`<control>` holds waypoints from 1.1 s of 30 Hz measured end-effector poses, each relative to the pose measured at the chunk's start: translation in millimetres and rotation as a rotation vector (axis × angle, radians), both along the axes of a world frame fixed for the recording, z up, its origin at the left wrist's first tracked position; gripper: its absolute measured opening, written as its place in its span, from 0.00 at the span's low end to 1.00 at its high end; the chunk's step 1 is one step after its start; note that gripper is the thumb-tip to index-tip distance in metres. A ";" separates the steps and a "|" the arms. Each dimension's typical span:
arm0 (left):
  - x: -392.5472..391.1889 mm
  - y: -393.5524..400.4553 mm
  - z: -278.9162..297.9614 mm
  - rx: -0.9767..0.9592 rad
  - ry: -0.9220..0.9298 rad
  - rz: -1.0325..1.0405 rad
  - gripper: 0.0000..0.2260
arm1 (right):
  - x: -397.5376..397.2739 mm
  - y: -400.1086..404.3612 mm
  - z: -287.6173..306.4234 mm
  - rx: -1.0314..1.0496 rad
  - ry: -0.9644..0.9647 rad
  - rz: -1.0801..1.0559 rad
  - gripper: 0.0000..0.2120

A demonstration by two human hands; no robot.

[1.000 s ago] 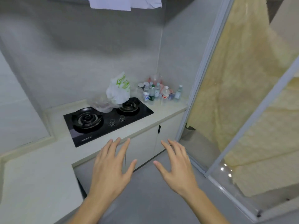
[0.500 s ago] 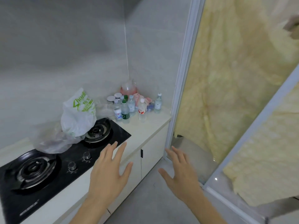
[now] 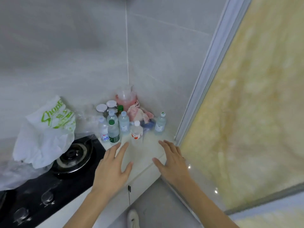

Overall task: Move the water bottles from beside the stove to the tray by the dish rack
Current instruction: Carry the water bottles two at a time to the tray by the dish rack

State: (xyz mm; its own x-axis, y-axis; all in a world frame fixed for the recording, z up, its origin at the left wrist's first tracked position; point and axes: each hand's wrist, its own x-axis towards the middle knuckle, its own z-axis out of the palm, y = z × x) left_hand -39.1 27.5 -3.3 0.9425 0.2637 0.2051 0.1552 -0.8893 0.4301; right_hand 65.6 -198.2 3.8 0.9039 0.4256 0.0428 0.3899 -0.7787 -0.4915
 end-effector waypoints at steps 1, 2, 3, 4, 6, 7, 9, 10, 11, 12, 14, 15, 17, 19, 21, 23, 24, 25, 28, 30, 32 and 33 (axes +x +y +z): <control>25.1 3.6 -7.6 -0.024 0.009 0.000 0.31 | 24.1 7.6 -5.0 -0.003 0.006 0.010 0.33; 51.6 6.6 -15.7 -0.043 0.014 -0.002 0.32 | 50.1 15.1 -9.8 -0.012 0.010 0.017 0.33; 78.2 10.0 -23.7 -0.069 0.022 -0.007 0.33 | 76.9 22.0 -14.5 -0.014 0.014 0.007 0.33; 102.2 13.3 -31.7 -0.099 0.033 -0.017 0.34 | 103.2 27.5 -19.4 -0.015 0.032 -0.018 0.34; 145.4 21.4 -47.5 -0.185 0.037 -0.031 0.37 | 151.0 37.4 -25.0 0.012 0.067 -0.069 0.36; 165.4 25.4 -53.7 -0.241 0.035 -0.024 0.38 | 174.7 41.6 -27.8 0.037 0.076 -0.089 0.37; 201.5 32.8 -65.3 -0.343 0.034 0.007 0.39 | 219.6 49.4 -30.1 0.071 0.103 -0.123 0.38; 216.9 35.8 -72.1 -0.390 0.051 0.029 0.41 | 239.7 52.3 -32.3 0.078 0.118 -0.131 0.39; 229.2 38.2 -80.1 -0.438 0.087 0.055 0.43 | 258.0 55.1 -36.9 0.085 0.137 -0.133 0.41; 238.7 39.7 -88.2 -0.487 0.125 0.079 0.45 | 273.4 57.4 -42.8 0.093 0.165 -0.134 0.42; 252.0 41.1 -104.3 -0.585 0.187 0.125 0.48 | 302.3 60.9 -63.0 0.111 0.218 -0.125 0.44; 255.3 40.1 -110.7 -0.630 0.210 0.147 0.47 | 313.5 62.0 -73.4 0.118 0.242 -0.110 0.44; 259.3 36.7 -122.0 -0.662 0.218 0.197 0.41 | 331.9 62.5 -91.4 0.154 0.307 -0.092 0.43; 261.3 35.3 -131.1 -0.656 0.196 0.241 0.34 | 342.9 62.7 -103.1 0.213 0.404 -0.081 0.40; 262.7 35.1 -135.2 -0.657 0.180 0.277 0.31 | 348.2 62.8 -117.8 0.223 0.441 -0.061 0.33; 264.9 31.7 -134.2 -0.672 0.160 0.322 0.30 | 348.3 61.0 -136.0 0.217 0.444 -0.024 0.30; 265.6 27.5 -131.7 -0.676 0.144 0.347 0.28 | 348.4 59.5 -144.4 0.216 0.434 -0.002 0.31; 265.9 22.2 -128.5 -0.685 0.127 0.379 0.26 | 348.4 58.2 -150.4 0.221 0.426 0.023 0.32; 258.6 5.8 -122.6 -0.731 0.084 0.502 0.22 | 347.4 56.1 -152.2 0.228 0.390 0.128 0.34; 247.1 -4.1 -117.0 -0.786 0.026 0.598 0.22 | 344.8 57.9 -144.6 0.227 0.398 0.185 0.36; 231.6 -12.8 -103.4 -0.834 -0.020 0.689 0.22 | 338.7 63.6 -132.6 0.249 0.436 0.220 0.34; 221.7 -16.7 -93.7 -0.844 -0.050 0.727 0.22 | 333.5 68.2 -125.3 0.273 0.456 0.245 0.33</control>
